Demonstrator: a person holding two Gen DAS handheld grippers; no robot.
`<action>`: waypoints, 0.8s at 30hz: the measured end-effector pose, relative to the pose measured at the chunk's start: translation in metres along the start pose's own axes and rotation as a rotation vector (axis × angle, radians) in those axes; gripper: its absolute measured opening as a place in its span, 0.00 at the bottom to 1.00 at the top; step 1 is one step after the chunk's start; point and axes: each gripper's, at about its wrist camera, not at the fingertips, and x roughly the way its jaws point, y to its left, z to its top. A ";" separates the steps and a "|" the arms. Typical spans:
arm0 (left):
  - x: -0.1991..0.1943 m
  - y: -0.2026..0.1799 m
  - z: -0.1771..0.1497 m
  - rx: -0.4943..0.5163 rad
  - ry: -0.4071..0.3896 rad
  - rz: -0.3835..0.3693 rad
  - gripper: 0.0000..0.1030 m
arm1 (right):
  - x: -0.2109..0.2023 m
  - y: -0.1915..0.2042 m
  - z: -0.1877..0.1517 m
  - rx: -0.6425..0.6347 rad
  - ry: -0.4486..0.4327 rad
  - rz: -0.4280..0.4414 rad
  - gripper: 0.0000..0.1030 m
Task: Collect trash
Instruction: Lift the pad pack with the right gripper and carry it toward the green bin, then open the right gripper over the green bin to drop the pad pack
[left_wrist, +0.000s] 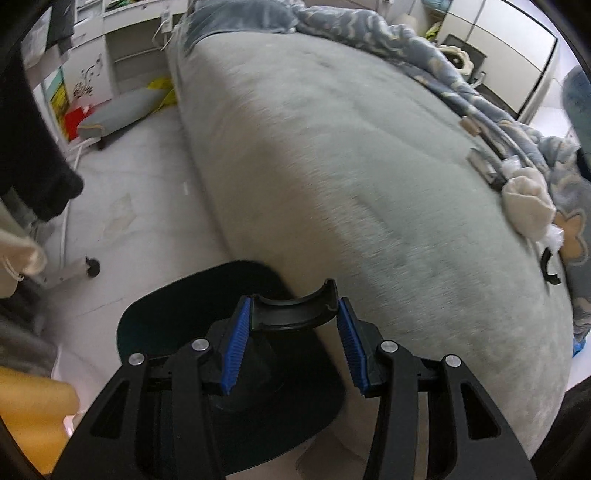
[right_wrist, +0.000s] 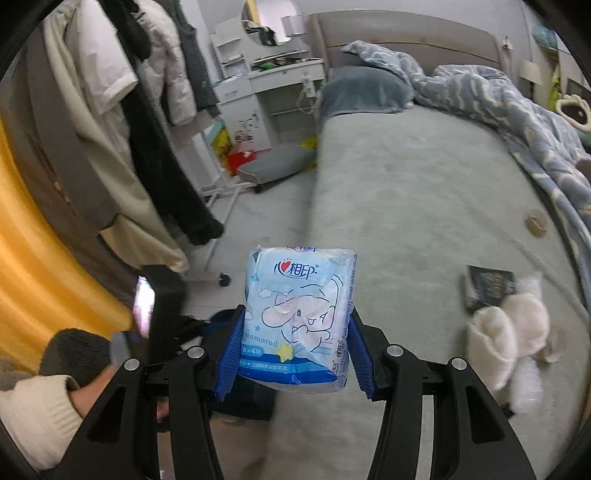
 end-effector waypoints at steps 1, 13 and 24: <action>0.001 0.004 -0.002 -0.007 0.007 0.000 0.49 | 0.007 0.009 0.000 -0.016 0.018 0.004 0.51; 0.022 0.048 -0.022 -0.060 0.153 0.029 0.49 | 0.059 0.050 -0.002 -0.052 0.130 0.046 0.51; 0.008 0.089 -0.034 -0.100 0.174 0.031 0.66 | 0.093 0.056 -0.005 -0.020 0.189 0.053 0.51</action>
